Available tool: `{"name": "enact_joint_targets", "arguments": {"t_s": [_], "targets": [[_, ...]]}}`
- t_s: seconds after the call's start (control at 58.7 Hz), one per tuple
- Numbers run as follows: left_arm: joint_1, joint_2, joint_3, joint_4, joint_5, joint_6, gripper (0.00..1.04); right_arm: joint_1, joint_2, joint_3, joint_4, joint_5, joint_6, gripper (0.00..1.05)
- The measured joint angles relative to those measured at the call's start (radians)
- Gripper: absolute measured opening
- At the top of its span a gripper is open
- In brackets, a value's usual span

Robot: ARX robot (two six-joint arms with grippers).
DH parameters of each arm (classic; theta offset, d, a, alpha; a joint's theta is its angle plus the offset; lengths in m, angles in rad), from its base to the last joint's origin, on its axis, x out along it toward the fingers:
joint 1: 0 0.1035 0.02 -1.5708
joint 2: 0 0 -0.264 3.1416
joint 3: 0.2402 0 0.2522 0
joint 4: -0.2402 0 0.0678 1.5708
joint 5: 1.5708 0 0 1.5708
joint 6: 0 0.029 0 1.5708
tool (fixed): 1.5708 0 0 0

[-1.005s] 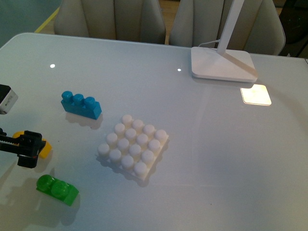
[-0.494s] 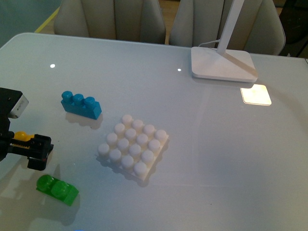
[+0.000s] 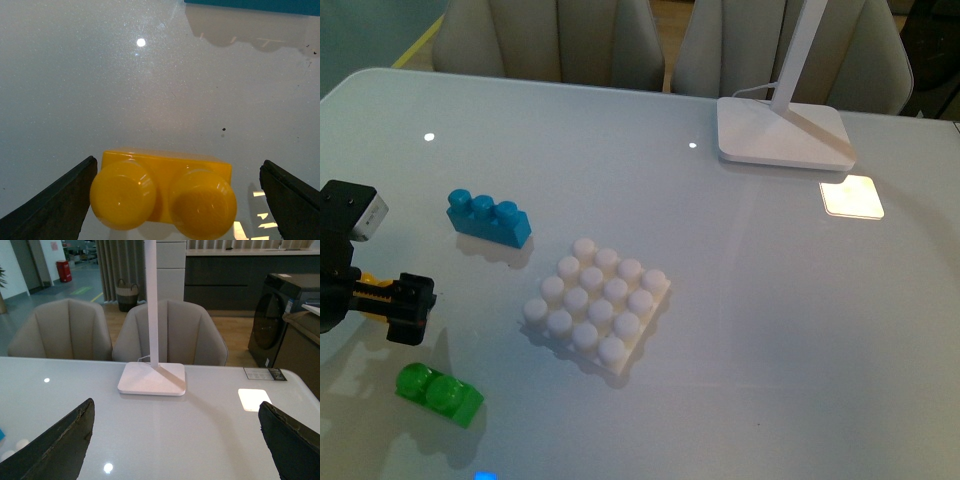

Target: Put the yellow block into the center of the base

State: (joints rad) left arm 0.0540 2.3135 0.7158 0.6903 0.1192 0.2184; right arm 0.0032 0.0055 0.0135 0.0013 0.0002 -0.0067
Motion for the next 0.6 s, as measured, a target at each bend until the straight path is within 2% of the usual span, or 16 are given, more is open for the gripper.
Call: {"name": "enact_joint_targets", "arguments": {"t_s": [0.187, 0.596], "targets": [[0.0, 0.0, 0.0, -0.001, -0.011, -0.003, 0.65, 0.0, 0.0, 0.0, 0.0, 0.0, 0.0, 0.96], [-0.011, -0.042, -0.051, -0.003, -0.014, -0.026, 0.63, 0.0, 0.0, 0.0, 0.0, 0.0, 0.0, 0.96]]}}
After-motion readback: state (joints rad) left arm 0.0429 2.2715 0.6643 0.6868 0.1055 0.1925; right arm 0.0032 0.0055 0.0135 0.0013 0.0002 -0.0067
